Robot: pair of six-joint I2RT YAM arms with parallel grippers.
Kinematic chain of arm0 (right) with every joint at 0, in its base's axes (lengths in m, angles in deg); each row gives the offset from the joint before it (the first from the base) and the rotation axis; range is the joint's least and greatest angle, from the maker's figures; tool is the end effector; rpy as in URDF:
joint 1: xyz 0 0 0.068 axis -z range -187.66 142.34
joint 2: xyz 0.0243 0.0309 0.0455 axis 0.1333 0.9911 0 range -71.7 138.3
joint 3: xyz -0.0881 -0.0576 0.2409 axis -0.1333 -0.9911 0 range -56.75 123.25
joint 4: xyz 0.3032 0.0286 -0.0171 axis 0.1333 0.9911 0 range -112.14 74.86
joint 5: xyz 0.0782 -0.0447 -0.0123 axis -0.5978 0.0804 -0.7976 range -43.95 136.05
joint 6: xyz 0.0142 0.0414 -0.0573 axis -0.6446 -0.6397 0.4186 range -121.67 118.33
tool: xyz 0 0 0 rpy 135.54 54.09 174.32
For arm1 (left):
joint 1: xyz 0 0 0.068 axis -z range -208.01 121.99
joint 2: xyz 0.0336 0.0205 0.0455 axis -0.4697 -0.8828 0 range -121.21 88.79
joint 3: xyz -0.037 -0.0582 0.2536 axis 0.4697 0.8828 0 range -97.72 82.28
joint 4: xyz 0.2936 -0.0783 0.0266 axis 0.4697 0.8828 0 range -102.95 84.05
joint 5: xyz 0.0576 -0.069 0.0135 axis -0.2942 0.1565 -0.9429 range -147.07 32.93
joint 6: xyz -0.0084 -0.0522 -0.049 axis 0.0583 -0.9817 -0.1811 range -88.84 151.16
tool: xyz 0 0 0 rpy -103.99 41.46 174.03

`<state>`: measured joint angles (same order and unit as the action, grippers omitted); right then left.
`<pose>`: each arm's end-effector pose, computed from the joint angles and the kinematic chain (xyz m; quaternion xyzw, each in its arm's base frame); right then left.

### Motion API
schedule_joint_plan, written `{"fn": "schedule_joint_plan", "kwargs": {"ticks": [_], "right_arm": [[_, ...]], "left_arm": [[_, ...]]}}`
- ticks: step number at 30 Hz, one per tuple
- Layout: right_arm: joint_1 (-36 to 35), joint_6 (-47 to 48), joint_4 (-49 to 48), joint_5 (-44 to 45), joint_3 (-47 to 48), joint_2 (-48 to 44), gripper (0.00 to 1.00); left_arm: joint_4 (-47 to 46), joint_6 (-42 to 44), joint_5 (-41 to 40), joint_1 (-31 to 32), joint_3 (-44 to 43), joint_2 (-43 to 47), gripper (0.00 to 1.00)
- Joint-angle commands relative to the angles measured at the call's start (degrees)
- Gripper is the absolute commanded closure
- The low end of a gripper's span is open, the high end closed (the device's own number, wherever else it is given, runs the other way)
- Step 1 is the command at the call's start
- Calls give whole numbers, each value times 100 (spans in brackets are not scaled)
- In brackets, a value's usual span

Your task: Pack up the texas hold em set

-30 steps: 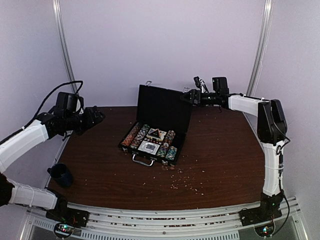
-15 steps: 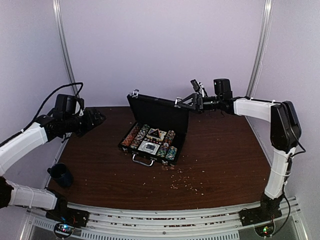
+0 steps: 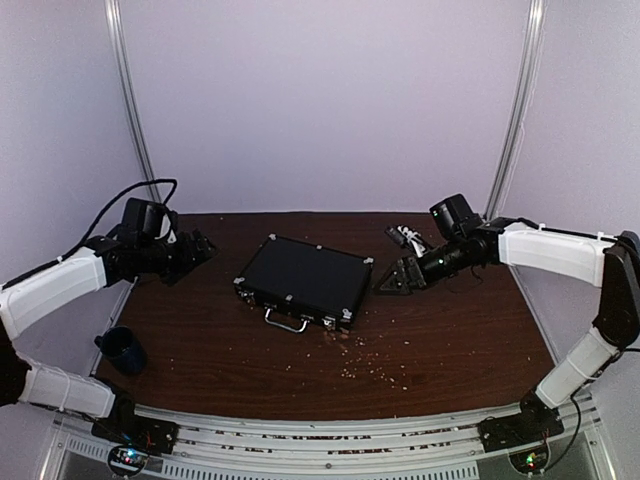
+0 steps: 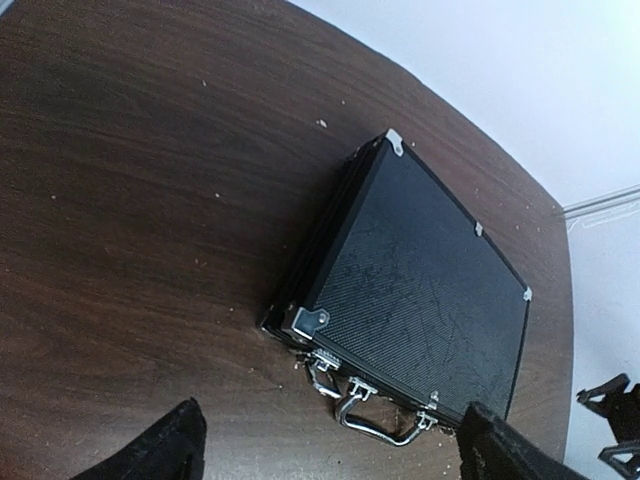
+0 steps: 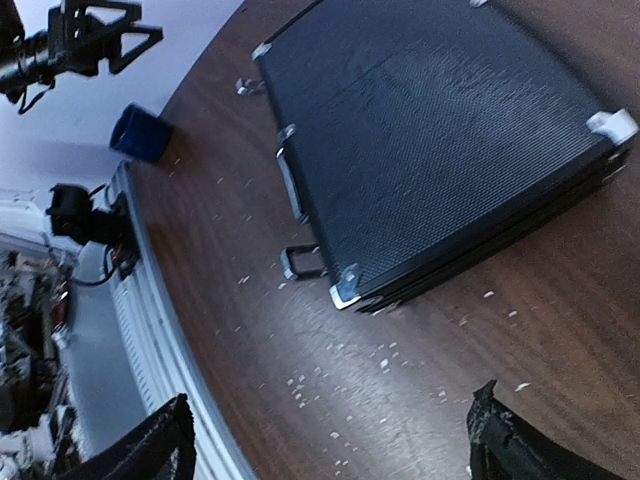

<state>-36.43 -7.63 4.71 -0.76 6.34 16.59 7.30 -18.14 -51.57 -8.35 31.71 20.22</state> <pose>0.3051 0.2170 0.2069 -0.2982 0.8252 0.4476 0.1726 0.3064 -0.1155 0.2341 -0.2096 0.8742 -0.2823 0.3348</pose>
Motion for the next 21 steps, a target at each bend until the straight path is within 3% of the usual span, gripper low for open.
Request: {"fn": "schedule_joint_plan", "kwargs": {"ticks": [1, 7, 14, 21], "right_arm": [[-51, -749, -1095, 1946, 118, -83, 8], [-607, -1161, -1041, 3092, 1383, 900, 11], [-1354, -1001, -568, 3664, 2093, 1872, 22], [-1743, -1461, -322, 3826, 2972, 2799, 33]], "left_arm": [[-653, -100, 582, 105, -96, -584, 11], [-659, -368, 704, 425, -109, -1041, 17], [-1369, -1205, 637, 610, 888, -617, 23], [-1805, -1317, 843, 446, 1056, -605, 37]]}}
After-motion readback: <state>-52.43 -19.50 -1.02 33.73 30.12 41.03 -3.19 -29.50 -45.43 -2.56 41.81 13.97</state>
